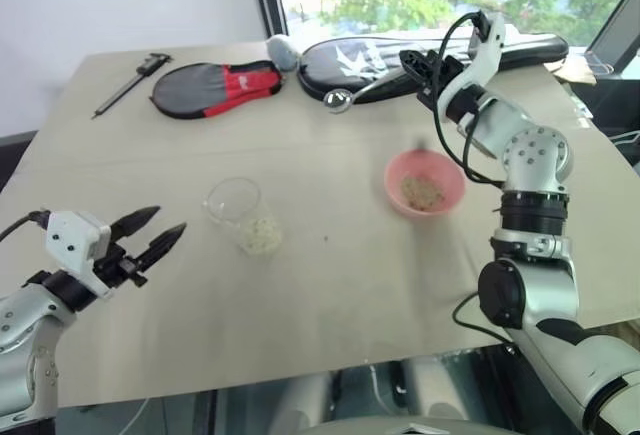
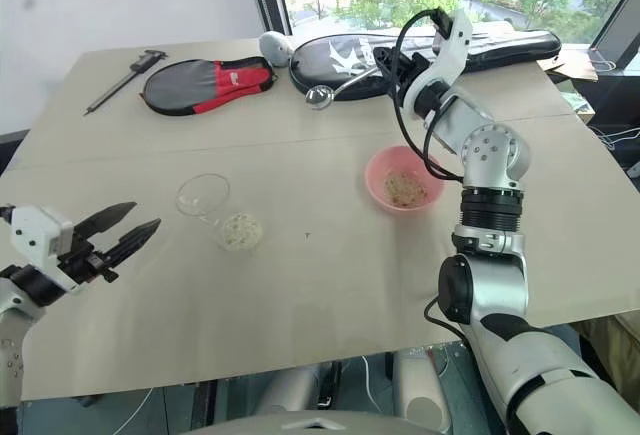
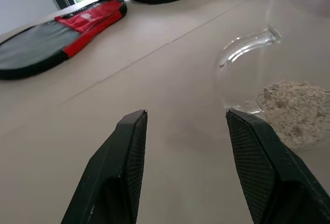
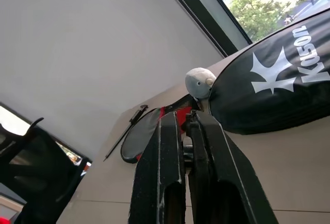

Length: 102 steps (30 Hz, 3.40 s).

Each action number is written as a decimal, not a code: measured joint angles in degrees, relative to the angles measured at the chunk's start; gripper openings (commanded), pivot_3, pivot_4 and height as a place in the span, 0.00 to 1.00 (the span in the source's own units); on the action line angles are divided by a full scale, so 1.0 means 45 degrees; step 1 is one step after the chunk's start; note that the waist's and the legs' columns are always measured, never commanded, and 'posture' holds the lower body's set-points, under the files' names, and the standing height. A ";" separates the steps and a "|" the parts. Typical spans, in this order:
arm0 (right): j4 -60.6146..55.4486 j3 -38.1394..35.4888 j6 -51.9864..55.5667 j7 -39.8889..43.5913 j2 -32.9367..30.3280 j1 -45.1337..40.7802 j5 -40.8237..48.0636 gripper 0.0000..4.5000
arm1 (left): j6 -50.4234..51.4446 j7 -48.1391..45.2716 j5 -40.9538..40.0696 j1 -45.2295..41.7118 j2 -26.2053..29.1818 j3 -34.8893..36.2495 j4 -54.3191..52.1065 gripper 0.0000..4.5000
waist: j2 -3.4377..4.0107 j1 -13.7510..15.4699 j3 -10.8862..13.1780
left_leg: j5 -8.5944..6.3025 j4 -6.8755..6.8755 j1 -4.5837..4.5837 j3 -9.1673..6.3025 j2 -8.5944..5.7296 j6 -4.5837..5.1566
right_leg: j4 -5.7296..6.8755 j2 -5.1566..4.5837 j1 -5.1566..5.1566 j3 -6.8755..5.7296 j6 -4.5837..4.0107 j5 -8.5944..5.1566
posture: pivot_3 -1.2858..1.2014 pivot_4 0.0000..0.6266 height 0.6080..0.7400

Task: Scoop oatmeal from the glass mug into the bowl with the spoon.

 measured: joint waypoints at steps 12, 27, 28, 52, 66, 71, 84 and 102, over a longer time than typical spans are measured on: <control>-0.0282 0.0255 0.0579 -0.0005 -0.0225 -0.0049 0.0087 0.00 | -0.0333 -0.0272 0.0650 -0.2796 -0.0300 -0.2424 0.2216 0.56 | -0.0001 -0.0030 -0.0002 | 0.0002 -0.0027 0.0016 0.0022 0.0010 -0.0004 | -0.0012 0.0008 0.0002 0.0020 -0.0002 0.0002 | 0.52 0.24 1.00; -0.1125 0.0231 0.0865 -0.0346 -0.0177 0.0052 0.0267 0.00 | -0.0475 -0.0185 0.0606 -0.4548 -0.0789 -0.3101 0.3024 0.03 | 0.0000 -0.0016 -0.0009 | 0.0003 -0.0056 0.0031 0.0029 0.0017 -0.0005 | -0.0014 0.0011 0.0002 0.0030 -0.0002 0.0003 | 0.52 0.24 1.00; -0.1156 0.0231 0.0875 -0.0344 -0.0180 0.0077 0.0280 0.00 | -0.0493 -0.0149 0.0628 -0.4562 -0.0795 -0.3125 0.3026 0.03 | 0.0001 -0.0023 -0.0009 | 0.0003 -0.0057 0.0036 0.0030 0.0018 -0.0005 | -0.0011 0.0015 0.0003 0.0034 -0.0004 0.0004 | 0.52 0.24 1.00; -0.5073 0.2367 0.3712 0.2766 -0.2922 0.0290 0.2935 0.00 | -0.0868 0.1575 0.2599 -0.9614 -0.2785 -0.5562 0.5701 0.03 | 0.0023 -0.0026 -0.0035 | 0.0005 -0.0054 0.0008 0.0034 0.0019 -0.0006 | -0.0033 0.0015 -0.0015 0.0032 -0.0003 0.0009 | 0.52 0.24 1.00; -0.5561 0.5924 0.2485 0.3609 -0.3332 0.1108 -0.0474 0.00 | -0.1282 0.1897 0.3090 -1.0150 -0.3277 -0.5975 0.5828 0.03 | 0.0019 -0.0003 -0.0035 | 0.0006 -0.0049 -0.0007 0.0030 0.0020 -0.0008 | -0.0041 0.0016 -0.0023 0.0029 -0.0001 0.0010 | 0.52 0.24 1.00; -0.5558 0.6589 0.2220 0.3669 -0.3152 0.1132 -0.1391 0.00 | -0.1567 0.2154 0.3358 -1.0151 -0.3359 -0.6065 0.5828 0.03 | 0.0019 0.0011 -0.0035 | 0.0007 -0.0048 -0.0009 0.0026 0.0019 -0.0009 | -0.0041 0.0016 -0.0024 0.0024 -0.0001 0.0010 | 0.52 0.24 1.00; -0.5648 0.6037 0.3126 0.3315 -0.1776 0.1982 -0.1524 0.00 | -0.1852 0.2296 0.3690 -1.0146 -0.3539 -0.6131 0.5909 0.03 | 0.0016 0.0012 -0.0037 | 0.0007 -0.0044 -0.0007 0.0023 0.0019 -0.0011 | -0.0039 0.0016 -0.0022 0.0024 -0.0001 0.0011 | 0.52 0.24 1.00; -0.4137 0.1095 0.6644 0.0803 -0.0849 0.0421 0.0192 0.00 | -0.2744 0.2818 0.3953 -1.0426 -0.4382 -0.6332 0.6778 0.03 | 0.0016 0.0016 -0.0037 | 0.0007 -0.0041 -0.0010 0.0025 0.0016 -0.0010 | -0.0030 0.0013 -0.0022 0.0025 0.0000 0.0012 | 0.52 0.24 1.00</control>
